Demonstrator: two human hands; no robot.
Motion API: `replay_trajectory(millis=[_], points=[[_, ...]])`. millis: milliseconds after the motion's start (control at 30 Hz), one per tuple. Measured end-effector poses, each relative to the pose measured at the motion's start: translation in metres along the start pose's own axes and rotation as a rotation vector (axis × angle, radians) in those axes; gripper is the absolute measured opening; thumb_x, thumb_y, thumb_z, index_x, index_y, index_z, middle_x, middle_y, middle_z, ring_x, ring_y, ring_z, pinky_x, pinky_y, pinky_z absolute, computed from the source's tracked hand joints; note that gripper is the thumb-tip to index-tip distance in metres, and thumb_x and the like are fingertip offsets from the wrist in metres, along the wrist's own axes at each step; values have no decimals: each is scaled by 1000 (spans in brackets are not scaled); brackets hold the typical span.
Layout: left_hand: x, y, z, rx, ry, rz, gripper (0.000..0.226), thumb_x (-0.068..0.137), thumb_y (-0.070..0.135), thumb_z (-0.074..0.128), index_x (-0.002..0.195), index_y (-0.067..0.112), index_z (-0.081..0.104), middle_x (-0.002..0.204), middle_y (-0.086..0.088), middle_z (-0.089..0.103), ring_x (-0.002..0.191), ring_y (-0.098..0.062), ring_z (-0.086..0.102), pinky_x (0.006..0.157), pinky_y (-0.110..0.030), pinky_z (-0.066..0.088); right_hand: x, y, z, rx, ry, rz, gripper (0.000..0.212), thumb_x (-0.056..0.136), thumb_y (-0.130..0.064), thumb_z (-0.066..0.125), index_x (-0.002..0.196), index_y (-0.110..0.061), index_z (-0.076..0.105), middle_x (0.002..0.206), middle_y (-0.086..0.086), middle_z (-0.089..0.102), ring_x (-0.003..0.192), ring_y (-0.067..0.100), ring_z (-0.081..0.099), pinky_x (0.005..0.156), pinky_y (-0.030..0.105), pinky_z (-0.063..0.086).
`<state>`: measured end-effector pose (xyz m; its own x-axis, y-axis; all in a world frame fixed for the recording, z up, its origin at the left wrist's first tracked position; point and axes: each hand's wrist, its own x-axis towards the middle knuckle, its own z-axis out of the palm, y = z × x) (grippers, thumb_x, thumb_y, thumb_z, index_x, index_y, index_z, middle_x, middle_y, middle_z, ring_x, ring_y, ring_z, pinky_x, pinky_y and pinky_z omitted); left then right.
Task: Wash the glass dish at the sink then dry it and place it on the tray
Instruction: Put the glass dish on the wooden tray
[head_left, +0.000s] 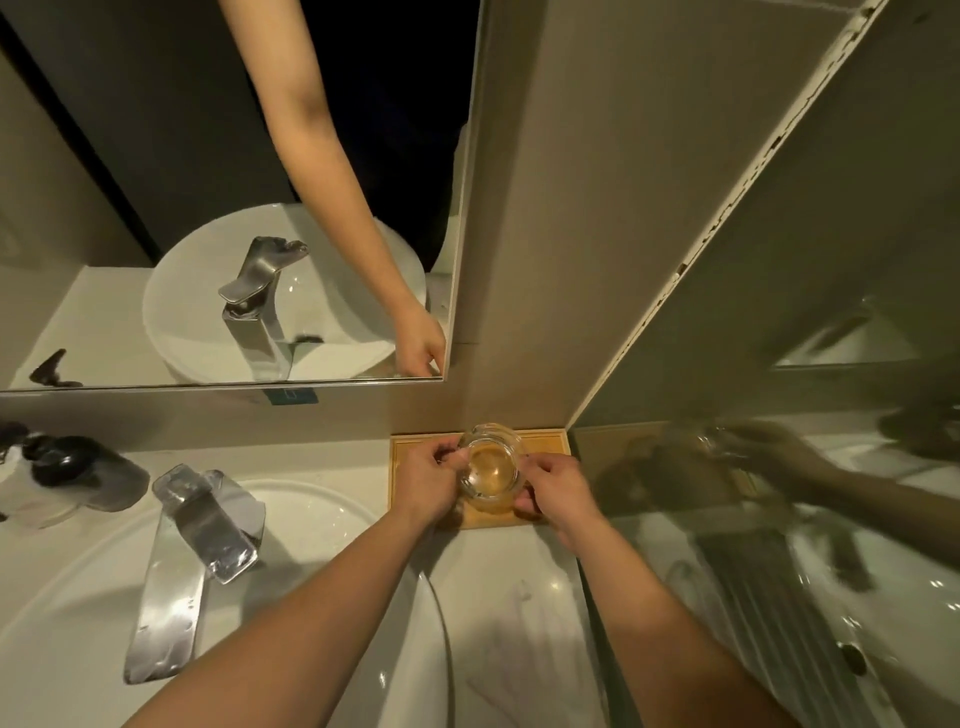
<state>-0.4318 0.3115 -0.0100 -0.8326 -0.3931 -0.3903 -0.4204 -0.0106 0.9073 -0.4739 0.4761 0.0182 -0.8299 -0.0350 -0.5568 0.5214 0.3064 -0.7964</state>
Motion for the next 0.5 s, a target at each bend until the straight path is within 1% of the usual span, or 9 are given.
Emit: replay_trajectory(millis=[100,167,233,300,400,500], points=[[10,-14,1,37,18,-26,15,89,16,70,102,17,78,89,-4,79,76,-18,68,83,-42,58,13,9,7,13,19,36,14,102,-15,61,95,-10,72,72,6,63,59,17,56,66,36,56],[14,-19,4,53,28,-48,12,90,16,69,99,17,77,85,-5,78,75,-21,69,83,-46,60,23,16,10,5,28,45,12,101,-16,63,99,-9,73,71,5,63,57,16,55,71,39,56],[19,-23,6,76,41,-64,12,90,14,68,97,17,77,87,-5,79,81,-25,72,86,-47,61,31,22,13,-17,39,47,13,101,-19,64,101,-9,73,71,3,62,58,15,56,73,39,58],[21,-26,7,102,44,-67,11,89,14,69,94,18,77,89,-4,78,87,-28,72,87,-47,60,37,26,14,-29,36,46,14,101,-21,64,104,-9,72,74,2,63,60,16,58,73,37,60],[24,-29,9,125,47,-75,10,90,15,67,88,20,76,86,-4,77,86,-32,72,84,-50,60,42,30,15,-61,20,49,15,102,-21,63,106,-10,72,77,2,63,64,17,62,68,32,60],[23,-27,9,141,48,-85,12,90,15,67,85,22,74,85,-6,78,85,-32,72,83,-48,60,45,33,15,-88,29,43,16,102,-21,62,101,-9,73,76,1,63,62,18,61,64,30,56]])
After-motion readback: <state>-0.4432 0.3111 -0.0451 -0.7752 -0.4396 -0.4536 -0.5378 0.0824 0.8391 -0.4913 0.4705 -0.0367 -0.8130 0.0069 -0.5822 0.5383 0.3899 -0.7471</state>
